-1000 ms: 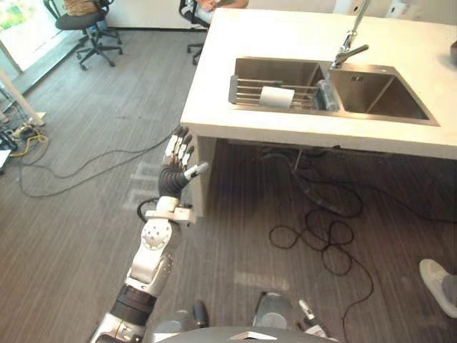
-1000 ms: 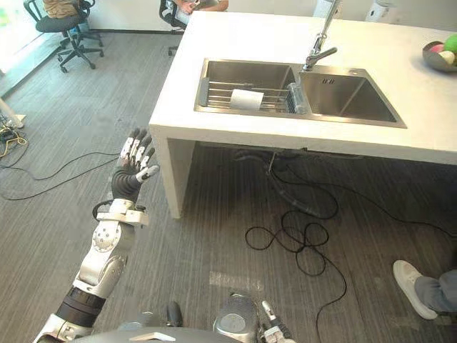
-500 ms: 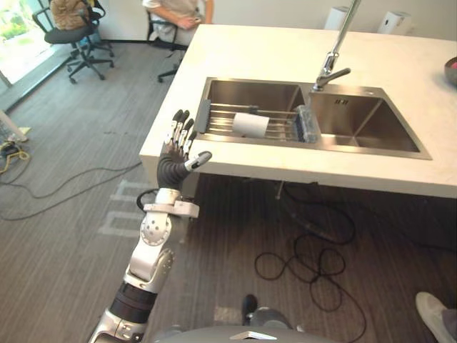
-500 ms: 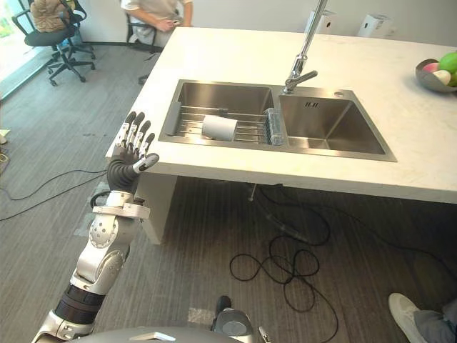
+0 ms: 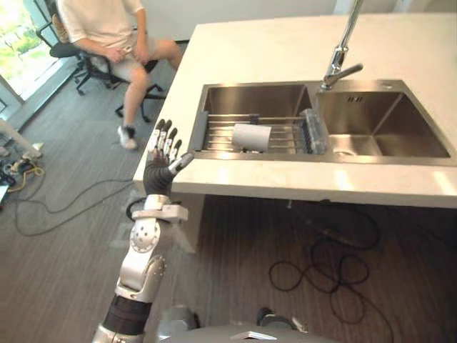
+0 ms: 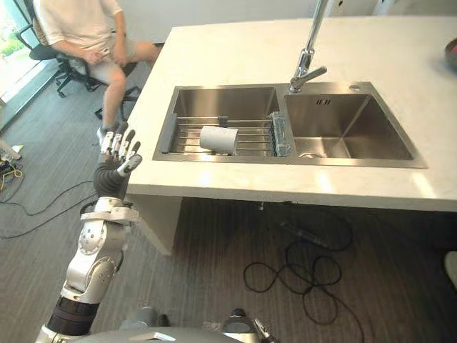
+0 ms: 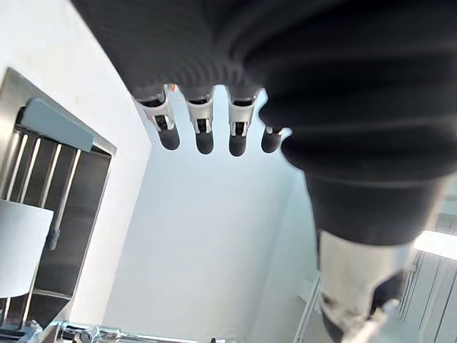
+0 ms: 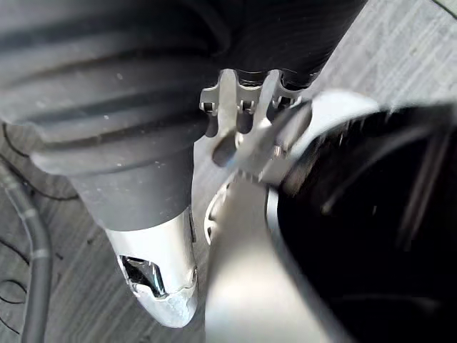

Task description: Walk over to the sink, pick up the cup, carry it to the dishwasher, place the cup inside the dishwasher, then close the dishwasher door

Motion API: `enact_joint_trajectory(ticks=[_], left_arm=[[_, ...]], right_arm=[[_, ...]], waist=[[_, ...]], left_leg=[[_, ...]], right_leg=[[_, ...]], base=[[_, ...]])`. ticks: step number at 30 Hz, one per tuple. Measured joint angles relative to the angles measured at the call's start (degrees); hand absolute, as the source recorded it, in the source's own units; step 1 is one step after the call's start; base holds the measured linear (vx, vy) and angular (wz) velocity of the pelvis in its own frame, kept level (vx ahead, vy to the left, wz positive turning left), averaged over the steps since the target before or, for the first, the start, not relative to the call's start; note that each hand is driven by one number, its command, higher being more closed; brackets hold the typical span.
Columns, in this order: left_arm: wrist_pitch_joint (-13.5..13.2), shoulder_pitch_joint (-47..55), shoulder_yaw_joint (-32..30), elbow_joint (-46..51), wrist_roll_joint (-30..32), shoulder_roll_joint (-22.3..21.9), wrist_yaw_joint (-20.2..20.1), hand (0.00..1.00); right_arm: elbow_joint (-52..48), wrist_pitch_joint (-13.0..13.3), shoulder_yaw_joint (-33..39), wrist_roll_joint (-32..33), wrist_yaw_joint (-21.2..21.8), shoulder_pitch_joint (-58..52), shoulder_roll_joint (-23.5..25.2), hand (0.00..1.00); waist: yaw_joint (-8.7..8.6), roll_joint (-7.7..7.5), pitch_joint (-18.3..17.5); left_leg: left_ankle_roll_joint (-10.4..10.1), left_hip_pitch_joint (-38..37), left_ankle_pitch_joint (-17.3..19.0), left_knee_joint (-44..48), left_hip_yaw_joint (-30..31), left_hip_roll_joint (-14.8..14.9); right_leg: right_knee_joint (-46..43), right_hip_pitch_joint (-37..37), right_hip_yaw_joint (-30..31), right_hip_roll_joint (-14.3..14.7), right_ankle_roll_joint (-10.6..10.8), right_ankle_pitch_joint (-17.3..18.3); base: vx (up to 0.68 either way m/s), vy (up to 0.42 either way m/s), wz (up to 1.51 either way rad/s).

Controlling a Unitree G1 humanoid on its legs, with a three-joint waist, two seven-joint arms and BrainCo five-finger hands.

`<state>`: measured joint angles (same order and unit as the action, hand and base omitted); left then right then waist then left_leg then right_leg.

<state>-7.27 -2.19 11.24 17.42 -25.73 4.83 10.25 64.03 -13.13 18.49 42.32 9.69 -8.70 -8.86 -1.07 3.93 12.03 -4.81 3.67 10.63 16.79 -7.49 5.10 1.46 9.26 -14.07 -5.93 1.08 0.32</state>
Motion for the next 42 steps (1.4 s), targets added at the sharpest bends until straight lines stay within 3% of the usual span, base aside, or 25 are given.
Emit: enact_joint_trajectory(ticks=[1,2,3,7,8,17,22,25,28,31,32,33,34,35,37,39,41,42], left_arm=[[-0.1,0.5,0.0,0.3,0.0,-0.3,-0.3,0.0],[-0.1,1.5,0.0,0.2,0.0,-1.0,-0.7,0.0],[0.0,2.2,-0.4,-0.3,0.0,-0.7,-0.6,0.0],[0.0,2.4,-2.5,-0.1,-1.3,-0.2,-1.0,0.0],[-1.9,3.7,-2.4,-0.7,-3.4,-0.6,-4.8,0.0],[-2.2,4.5,-1.4,-3.5,-3.5,-0.4,-4.4,0.0],[-1.8,2.6,0.5,-5.7,-5.8,-0.1,-3.4,0.0],[-0.7,-0.3,1.6,-5.2,-7.5,1.2,-3.4,0.0],[0.8,-4.2,2.9,-3.1,-7.9,1.6,-4.7,0.0],[1.0,-6.4,2.8,-1.6,-7.8,0.9,-5.7,0.0],[1.0,-7.3,2.9,-1.9,-7.7,0.6,-5.6,0.0],[0.9,-8.1,2.9,-2.2,-7.6,0.8,-5.4,0.0],[0.8,-8.4,2.9,-2.5,-7.6,0.8,-5.2,0.0],[0.1,-8.4,2.9,-2.9,-7.6,0.7,-4.4,0.0],[-1.9,-9.4,2.7,-3.5,-7.7,1.4,-4.1,0.0],[-3.7,-11.0,2.9,-5.4,-7.7,1.9,-4.0,0.0],[-4.5,-11.3,2.9,-6.9,-7.7,1.9,-3.1,0.0],[-4.5,-11.3,2.7,-7.1,-7.8,2.0,-2.9,0.0]], right_arm=[[-0.1,-0.4,-0.2,0.0,0.4,-0.3,-0.4,0.0],[-0.1,-0.9,-0.2,0.0,1.0,-0.4,-1.3,0.0],[-0.3,-0.9,-0.2,0.0,1.0,-0.4,-1.3,0.0],[-1.1,-1.8,-0.3,0.2,0.7,0.3,-0.3,0.0],[-2.4,-0.6,-2.6,2.6,-0.3,-4.6,1.0,0.0],[-2.4,0.1,-2.6,2.2,-0.3,-4.6,1.2,0.0],[-2.2,1.1,0.3,2.3,-0.3,-4.5,1.3,0.0],[-0.4,3.2,3.9,2.2,-0.2,-3.9,1.8,0.0],[0.2,4.6,7.7,2.3,-0.2,-3.1,1.8,0.0],[0.1,7.2,9.7,2.3,-1.1,-2.3,1.6,0.0],[-0.1,8.8,10.8,1.8,-1.9,-1.6,1.5,0.0],[-0.1,10.3,11.3,0.4,-2.8,-1.0,2.2,0.0],[-0.1,10.8,11.3,-0.2,-2.9,-0.9,2.4,0.0],[-0.1,11.1,11.4,-1.7,-2.9,-1.0,3.1,0.0],[0.0,11.6,12.1,-3.5,-3.4,-1.0,4.4,0.0],[0.0,11.7,14.9,-4.5,-4.5,-1.6,6.4,0.0],[0.0,11.3,16.5,-4.8,-5.0,-2.9,7.8,0.0],[0.0,10.3,16.5,-4.8,-5.1,-4.1,8.4,0.0]], waist=[[0.08,0.6,0.0],[0.45,2.58,0.1],[0.65,2.52,0.0],[1.5,0.16,-0.2],[2.38,-0.96,-6.6],[1.2,-0.65,-6.5],[0.63,-0.59,-6.9],[0.6,-1.12,-7.6],[0.52,-1.41,-8.8],[0.82,-1.42,-8.7],[0.67,-1.85,-8.3],[0.2,-3.28,-7.0],[-0.06,-3.02,-6.1],[-0.61,-2.99,-5.7],[-0.88,-3.11,-5.7],[-0.93,-3.82,-5.1],[-1.23,-4.11,-4.9],[-1.14,-5.1,-5.1]], left_leg=[[-0.3,0.0,-2.9,-3.6,1.1,-0.1],[0.1,0.1,-12.0,-7.4,3.6,0.2],[2.1,-0.8,-11.5,-6.8,3.1,0.0],[2.8,-1.0,-11.5,-9.7,1.4,-2.5],[1.9,-5.4,-16.1,-19.1,1.3,-1.7],[1.5,-6.8,-16.9,-21.2,1.6,-1.2],[1.2,-7.0,-16.8,-21.3,1.1,-0.6],[1.3,-7.1,-16.4,-21.3,0.5,-0.8],[1.8,-7.7,-15.2,-21.2,0.3,-2.3],[2.9,-8.9,-13.2,-21.2,-0.2,-3.6],[3.4,-10.2,-12.7,-20.9,-0.4,-4.3],[4.9,-12.1,-10.8,-19.8,-0.1,-5.1],[5.4,-13.1,-9.9,-19.0,0.2,-5.0],[5.5,-13.2,-7.7,-16.7,0.6,-4.2],[5.6,-12.7,-6.5,-15.3,1.4,-3.5],[5.3,-12.3,-5.5,-14.6,2.6,-3.0],[4.3,-11.8,-3.6,-12.6,2.9,-2.1],[3.3,-12.6,-2.3,-11.8,2.9,-2.0]], right_leg=[[-0.1,0.3,0.4,0.6,0.3,0.3],[-0.9,0.7,1.5,2.5,1.2,1.2],[-2.1,0.8,2.7,2.3,1.9,1.9],[-7.4,-3.2,4.0,-0.9,3.6,5.1],[-1.8,-0.3,1.4,0.3,2.7,2.9],[-0.5,0.9,0.5,1.0,2.8,3.1],[0.2,1.0,0.1,1.4,2.6,3.3],[0.4,0.9,0.1,1.0,2.9,3.6],[-2.8,0.4,-0.7,-0.8,3.6,5.2],[-18.3,-5.7,-3.2,-4.7,5.5,9.0],[-30.5,-10.6,-4.7,-7.8,4.9,8.9],[-40.4,-13.2,-4.9,-11.0,4.2,6.7],[-43.8,-14.2,-4.6,-12.0,4.5,6.4],[-43.4,-15.1,-3.5,-11.8,4.4,9.6],[-35.1,-16.8,-2.5,-10.6,5.0,11.0],[-23.4,-18.6,1.1,-9.2,5.2,7.7],[-17.8,-18.2,2.6,-8.1,5.6,3.6],[-15.8,-16.9,2.2,-8.0,4.6,1.2]], base=[[0.16,0.122,-0.36],[0.14,0.1,-0.44],[0.19,0.097,-0.38],[0.15,0.066,-0.13],[0.07,0.035,-0.07],[0.0,-0.012,0.02],[0.03,-0.04,-0.05],[0.06,-0.023,-0.09],[0.11,0.027,0.02],[0.09,0.089,-0.09],[0.06,0.119,-0.11],[0.05,0.129,-0.05],[0.05,0.114,0.07],[0.06,0.109,0.18],[0.09,0.083,0.23],[0.15,-0.013,0.29],[0.19,-0.113,0.3],[0.25,-0.186,0.16]])
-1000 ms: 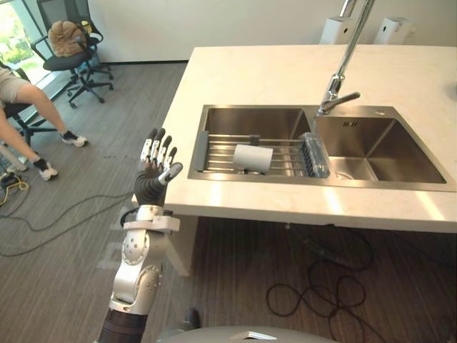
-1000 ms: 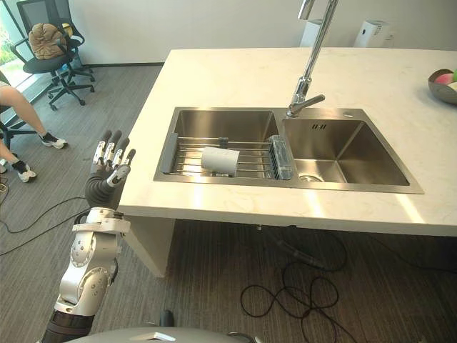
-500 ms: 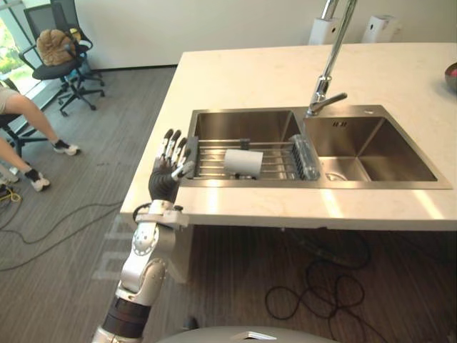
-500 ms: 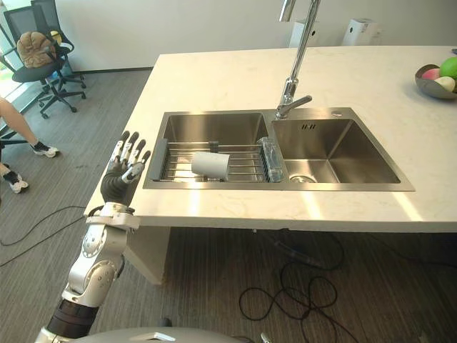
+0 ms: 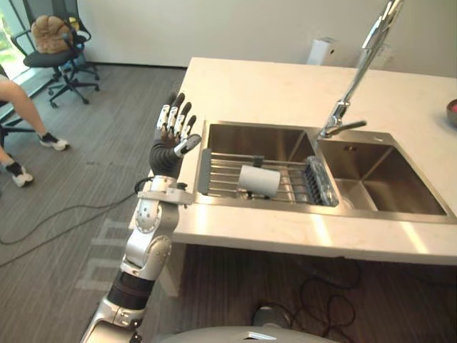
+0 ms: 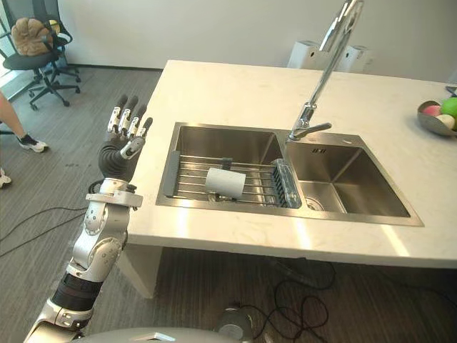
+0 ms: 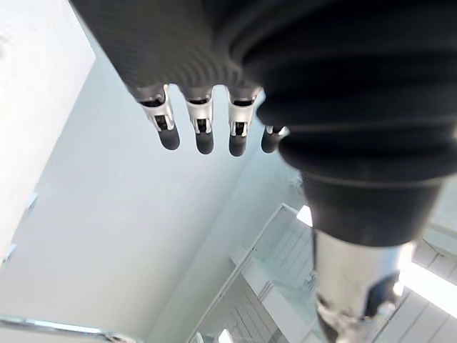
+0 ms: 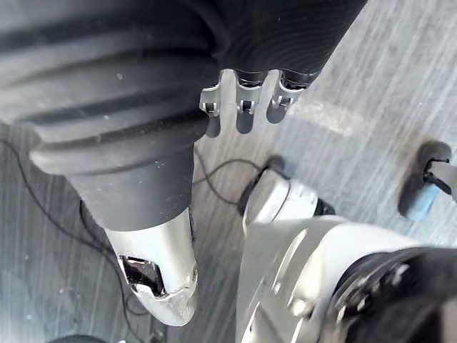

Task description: Walk over to the sink, pick up the cup, carry it to the dishwasher, place the cup inside the dishwasher, then close the dishwasher door

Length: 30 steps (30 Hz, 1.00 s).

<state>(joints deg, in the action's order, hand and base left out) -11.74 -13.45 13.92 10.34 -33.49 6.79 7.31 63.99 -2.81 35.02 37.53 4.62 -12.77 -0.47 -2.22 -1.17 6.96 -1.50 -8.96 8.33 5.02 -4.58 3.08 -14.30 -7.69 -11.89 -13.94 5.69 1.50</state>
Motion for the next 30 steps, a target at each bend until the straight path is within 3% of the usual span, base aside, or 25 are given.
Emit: enact_joint_trajectory(ticks=[1,2,3,4,5,7,10,13,15,16,17,19,20,24,30], left_arm=[[0.0,0.0,-0.1,0.0,0.0,0.1,0.0,0.0],[-0.2,0.4,0.0,-0.5,-0.2,-0.9,0.1,0.0],[0.2,0.2,0.8,-0.6,-0.1,-1.6,0.0,0.0],[0.3,0.1,1.8,-0.5,-0.1,-1.9,-0.1,0.0],[0.6,0.0,2.8,-0.5,-0.1,-2.8,-0.2,0.0],[1.9,-0.6,3.4,-0.5,0.0,-4.2,0.0,0.0],[2.6,-1.8,4.3,-0.3,0.4,-3.9,0.9,0.0],[2.6,-1.5,4.1,-0.1,2.8,-2.6,2.7,0.0],[2.6,-1.1,3.7,-0.1,4.2,-2.4,3.9,0.0],[2.6,-1.0,3.6,-0.1,4.5,-2.4,4.0,0.0],[2.5,-0.5,3.2,-0.1,4.7,-2.4,4.0,0.0],[2.5,-0.1,2.5,0.0,5.3,-3.2,3.8,0.0],[2.2,-0.2,2.5,0.0,5.8,-3.2,3.5,0.0],[1.4,-0.4,2.8,-0.3,7.8,-3.0,0.7,0.0],[1.3,2.4,7.4,-0.5,14.5,1.9,-4.8,0.0]], right_arm=[[0.0,-0.8,0.0,0.3,0.0,-1.0,0.7,0.0],[0.1,-1.6,0.1,0.4,0.0,-1.7,0.6,0.0],[-0.1,-1.5,0.6,0.4,0.3,-1.9,0.3,0.0],[0.0,-1.4,1.6,0.4,0.2,-1.8,0.3,0.0],[0.0,-1.4,2.4,0.3,0.2,-0.9,0.1,0.0],[0.0,-1.2,3.6,0.4,0.2,-0.4,-0.7,0.0],[0.0,-1.3,3.1,0.5,0.2,1.1,-0.6,0.0],[0.0,-1.3,-1.6,0.3,0.2,2.2,-0.9,0.0],[0.2,-1.4,-4.4,0.3,0.2,2.0,-1.4,0.0],[0.2,-1.4,-4.8,0.3,0.2,1.9,-1.7,0.0],[0.3,-1.4,-5.2,0.3,0.2,1.6,-2.7,0.0],[-0.1,-1.3,-4.8,0.5,0.1,1.8,-5.6,0.0],[-0.3,-1.5,-4.3,0.9,0.1,2.0,-6.2,0.0],[-0.1,-2.7,-1.9,2.6,0.2,2.5,-4.6,0.0],[-0.2,-3.5,-0.8,2.5,0.3,2.7,-3.5,0.0]], waist=[[0.21,-1.31,-0.8],[0.01,-1.0,-1.5],[-0.56,0.57,-1.8],[-0.73,0.97,-1.8],[-0.74,3.0,-2.1],[-1.3,4.18,-2.8],[-1.24,4.14,-3.2],[-1.38,2.27,-2.6],[-1.5,1.63,-0.3],[-1.48,1.84,0.3],[-0.98,2.73,1.2],[-1.37,6.39,0.3],[-1.72,7.05,-0.1],[-2.09,7.08,0.0],[-2.08,6.13,0.5]], left_leg=[[-0.7,-0.5,0.8,0.3,-0.2,-0.4],[-2.5,-0.8,2.0,1.4,0.0,1.1],[-3.3,-0.1,2.5,2.0,-0.5,2.8],[-3.7,-0.1,2.6,1.8,-0.4,3.5],[-4.6,-0.3,2.3,1.4,-1.4,5.1],[-5.6,-1.6,0.2,-1.3,-3.8,6.1],[-5.9,-3.4,-1.5,-2.3,-5.5,6.7],[-5.8,-0.1,-1.4,3.0,-5.8,5.7],[-5.8,6.4,-1.4,17.4,-5.6,6.6],[-5.8,8.0,-1.4,22.0,-5.4,7.2],[-5.4,9.8,1.1,25.5,-6.2,8.7],[-3.2,8.3,0.4,17.9,-10.6,9.5],[-3.5,5.8,-0.5,12.3,-11.0,8.0],[-4.7,3.3,-4.6,-0.1,-9.9,6.4],[-4.6,1.9,-7.0,-6.0,-9.6,5.4]], right_leg=[[1.3,1.3,-0.7,0.0,-1.1,-2.0],[1.8,2.8,-2.2,1.0,-4.0,-2.7],[2.1,3.3,-3.4,2.4,-3.6,-2.5],[2.5,3.5,-3.7,3.3,-4.3,-2.0],[3.1,3.8,-4.7,4.6,-4.5,-2.1],[3.0,4.3,-4.7,5.9,-4.9,-2.3],[3.1,5.9,-4.5,6.7,-4.7,-1.4],[3.8,5.9,-3.7,5.7,-4.6,1.0],[8.1,10.0,-2.8,6.2,-5.5,0.6],[9.0,11.4,-2.7,6.3,-5.8,0.4],[9.5,13.2,-2.9,6.4,-6.0,0.3],[9.4,13.8,-3.1,7.6,-5.3,0.8],[9.3,13.5,-3.0,7.2,-5.1,0.9],[10.0,11.6,-5.0,7.4,-4.9,0.5],[15.9,13.3,-5.9,7.9,-4.3,-3.3]], base=[[0.36,-0.288,0.14],[0.32,-0.256,0.26],[0.32,-0.242,0.29],[0.31,-0.184,0.21],[0.3,-0.141,0.16],[0.28,-0.098,0.17],[0.2,-0.069,0.06],[0.09,-0.071,0.15],[0.08,-0.113,0.39],[0.07,-0.054,0.21],[0.05,0.011,0.0],[0.08,0.028,-0.02],[0.09,0.008,0.11],[0.01,0.02,0.32],[-0.06,0.024,0.08]])
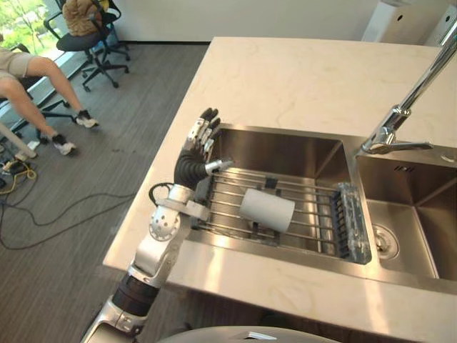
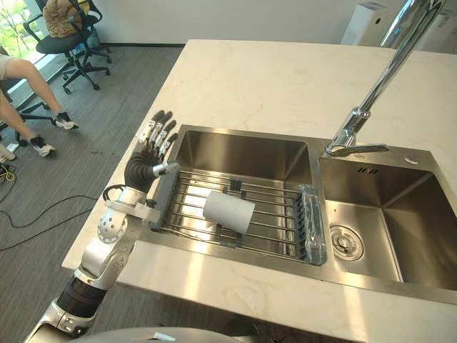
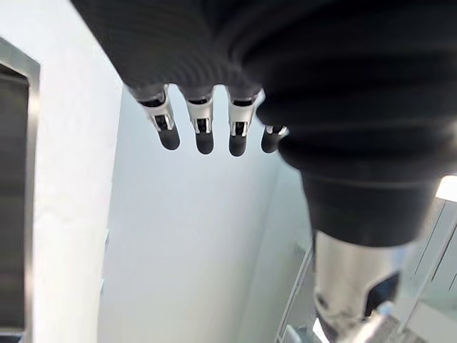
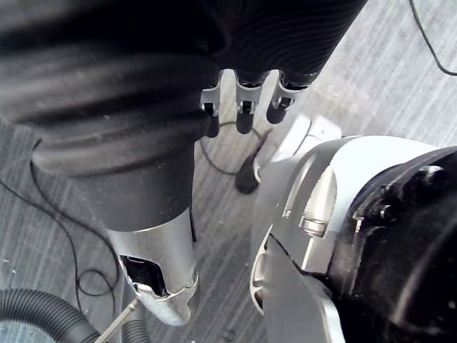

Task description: Walk over to the sink, pick up the cup, carry it to the dishwasher, place the cup inside the dishwasher, then close the dishwasher door

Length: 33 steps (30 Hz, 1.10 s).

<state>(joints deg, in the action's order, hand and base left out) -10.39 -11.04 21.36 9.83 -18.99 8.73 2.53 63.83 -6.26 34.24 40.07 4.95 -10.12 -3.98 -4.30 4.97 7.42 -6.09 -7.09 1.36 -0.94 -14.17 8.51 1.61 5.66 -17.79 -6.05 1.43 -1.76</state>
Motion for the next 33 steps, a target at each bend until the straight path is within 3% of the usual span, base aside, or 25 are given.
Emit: enact_joint_trajectory(ticks=[6,14,20,24,33], left_arm=[[0.0,1.7,5.2,-2.1,18.2,5.0,-4.6,0.0],[-1.0,-2.3,10.8,-2.8,34.4,12.2,-2.7,0.0],[-0.5,-7.5,15.4,-8.0,40.8,16.0,-0.2,0.0],[1.3,-8.8,15.7,-11.6,42.8,16.1,4.4,0.0],[1.0,-10.5,17.6,-19.1,47.4,16.7,10.2,0.0]], right_arm=[[-0.1,1.1,-2.8,-0.5,3.0,0.1,-1.0,0.0],[0.0,1.0,-4.2,-0.2,5.2,0.1,-4.0,0.0],[0.2,0.9,-0.3,0.0,7.8,0.1,-4.1,0.0],[0.3,0.8,3.6,0.0,8.9,-0.2,-4.2,0.0],[0.3,0.3,12.3,0.0,12.3,-1.1,-4.5,0.0]], waist=[[-0.77,0.14,-0.1],[-2.5,0.51,-0.5],[-4.26,0.21,-0.4],[-5.45,-0.21,-0.3],[-7.09,-0.45,-0.3]], left_leg=[[0.2,-0.1,-0.5,-1.0,-0.9,-0.6],[0.1,-0.5,-1.2,-2.3,-2.9,-0.4],[0.1,-1.2,-0.6,-2.3,-5.2,-0.5],[0.2,-1.1,-0.3,-2.2,-7.1,-0.7],[0.1,-2.2,0.4,-2.0,-10.0,-0.9]], right_leg=[[3.3,0.1,0.1,0.1,0.0,-1.1],[3.1,-1.2,2.0,0.6,0.1,-2.3],[3.0,-1.9,4.5,0.6,1.0,-3.2],[3.0,-3.2,6.2,0.5,1.3,-3.8],[3.0,-3.9,9.2,0.6,1.6,-4.2]], base=[[-0.07,0.005,-0.1],[0.0,0.001,-0.11],[-0.01,0.008,-0.21],[-0.04,-0.001,-0.26],[-0.04,-0.012,-0.17]])
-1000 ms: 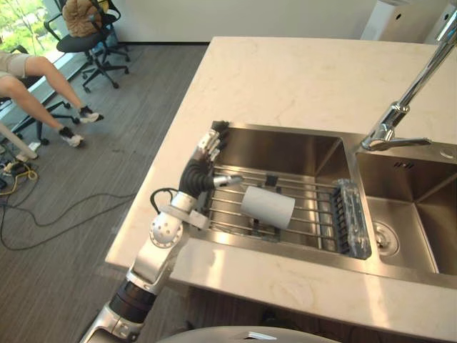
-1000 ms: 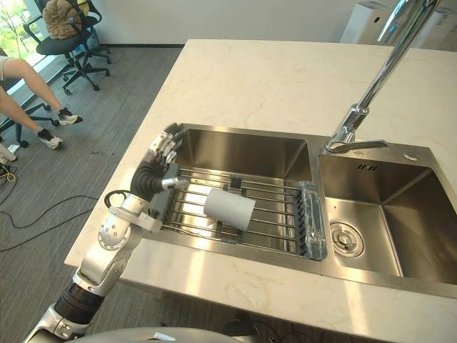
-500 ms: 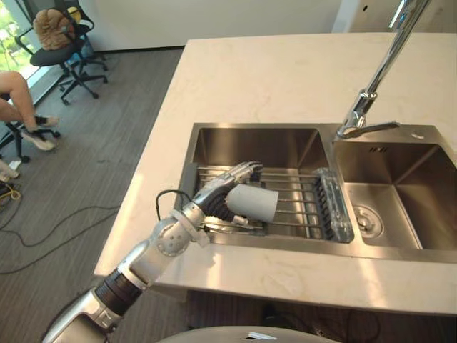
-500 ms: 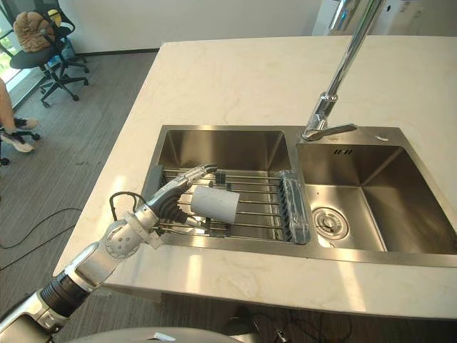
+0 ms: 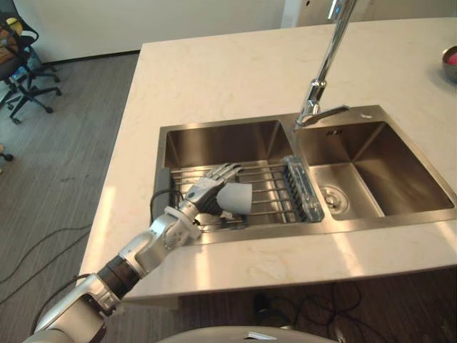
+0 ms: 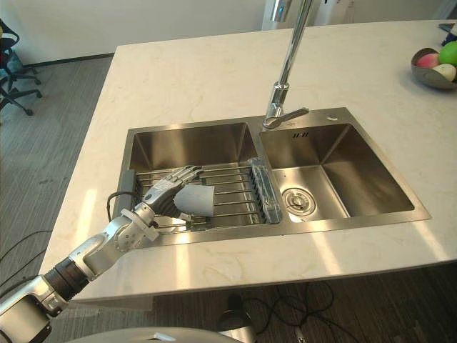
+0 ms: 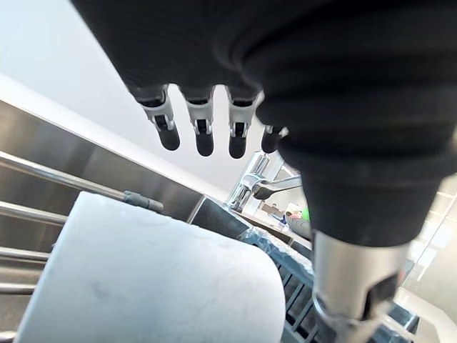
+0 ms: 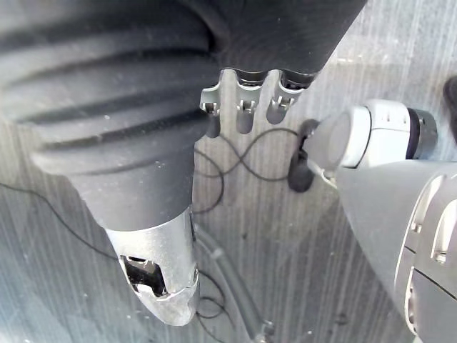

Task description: Walk over to the sink, pick up the cup, carry it to the dishwasher, place the cup inside the dishwasher, then close the dishwasher door

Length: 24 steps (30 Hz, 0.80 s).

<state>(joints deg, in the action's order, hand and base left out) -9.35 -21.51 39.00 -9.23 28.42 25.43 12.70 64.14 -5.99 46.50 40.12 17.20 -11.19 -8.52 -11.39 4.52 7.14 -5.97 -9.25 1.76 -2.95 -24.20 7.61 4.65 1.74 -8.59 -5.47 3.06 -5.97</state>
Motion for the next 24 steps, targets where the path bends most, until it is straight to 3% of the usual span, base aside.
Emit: enact_joint_trajectory(ticks=[7,12,24], left_arm=[[-0.8,-0.2,4.3,-1.6,1.1,0.4,0.7,0.0],[0.9,-2.3,6.2,-2.9,2.3,0.2,0.8,0.0],[2.6,-3.6,6.8,-6.2,4.6,-2.1,2.0,0.0]], right_arm=[[0.0,-0.9,4.6,0.0,1.7,0.0,0.0,0.0],[0.0,-1.8,5.7,0.0,2.8,0.0,0.2,0.0],[-0.1,-1.7,-1.3,0.6,-2.5,0.1,1.4,0.0]], waist=[[-0.62,-0.57,0.1],[-1.02,-1.21,-0.2],[-1.31,-1.02,-0.3]], left_leg=[[0.0,-0.7,0.5,0.0,-2.0,-0.1],[0.0,-1.2,0.8,0.0,-2.7,-0.3],[0.0,-1.9,1.2,0.0,-4.0,-0.4]], right_leg=[[0.0,-0.5,1.8,0.0,0.1,-0.3],[0.0,-0.4,2.2,0.0,0.5,-0.6],[0.0,0.0,3.3,0.0,0.5,-0.5]], base=[[-0.03,-0.013,-0.14],[-0.02,-0.012,-0.06],[-0.04,-0.023,-0.05]])
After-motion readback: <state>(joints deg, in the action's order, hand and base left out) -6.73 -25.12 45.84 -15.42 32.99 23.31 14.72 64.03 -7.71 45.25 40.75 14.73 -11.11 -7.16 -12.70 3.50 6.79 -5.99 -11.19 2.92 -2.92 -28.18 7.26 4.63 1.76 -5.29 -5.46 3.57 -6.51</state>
